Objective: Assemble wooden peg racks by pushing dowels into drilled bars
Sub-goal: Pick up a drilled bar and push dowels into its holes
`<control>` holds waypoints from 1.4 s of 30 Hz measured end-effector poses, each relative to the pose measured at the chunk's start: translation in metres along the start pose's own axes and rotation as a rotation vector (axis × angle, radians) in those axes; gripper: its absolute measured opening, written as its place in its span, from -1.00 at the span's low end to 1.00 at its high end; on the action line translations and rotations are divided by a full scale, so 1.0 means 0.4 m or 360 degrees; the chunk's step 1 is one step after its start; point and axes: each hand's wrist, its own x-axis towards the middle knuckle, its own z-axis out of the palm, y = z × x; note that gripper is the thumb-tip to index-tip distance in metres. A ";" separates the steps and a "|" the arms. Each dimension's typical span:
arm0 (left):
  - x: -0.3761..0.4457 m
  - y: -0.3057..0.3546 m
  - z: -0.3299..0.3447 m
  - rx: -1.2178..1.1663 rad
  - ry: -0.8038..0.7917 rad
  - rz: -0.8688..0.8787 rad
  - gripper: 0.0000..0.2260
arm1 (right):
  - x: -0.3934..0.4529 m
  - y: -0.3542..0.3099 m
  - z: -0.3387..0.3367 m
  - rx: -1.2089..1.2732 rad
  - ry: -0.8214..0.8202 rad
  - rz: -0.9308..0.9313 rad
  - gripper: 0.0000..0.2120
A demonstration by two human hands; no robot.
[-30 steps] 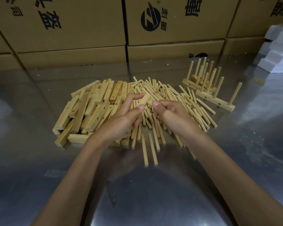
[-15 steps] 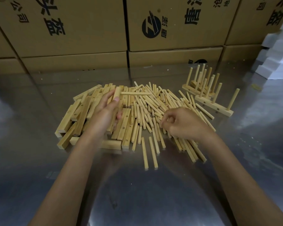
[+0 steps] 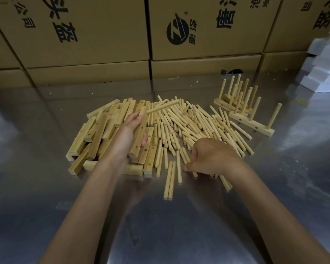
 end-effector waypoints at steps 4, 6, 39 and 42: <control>0.005 -0.005 -0.003 -0.0118 -0.0039 -0.0094 -0.69 | -0.007 -0.004 -0.008 -0.0027 -0.0109 -0.0029 -0.67; 0.008 -0.007 -0.003 -0.0102 -0.0049 -0.0080 -0.69 | -0.011 -0.007 -0.008 0.0010 -0.0131 -0.0037 -0.68; -0.008 -0.019 0.040 -0.0003 -0.0154 -0.0043 -0.70 | -0.017 -0.062 0.030 0.0557 0.1029 -0.0745 -0.79; -0.014 -0.026 0.054 -0.0062 -0.0255 -0.0044 -0.70 | -0.016 -0.058 0.028 0.0548 0.1160 -0.0714 -0.82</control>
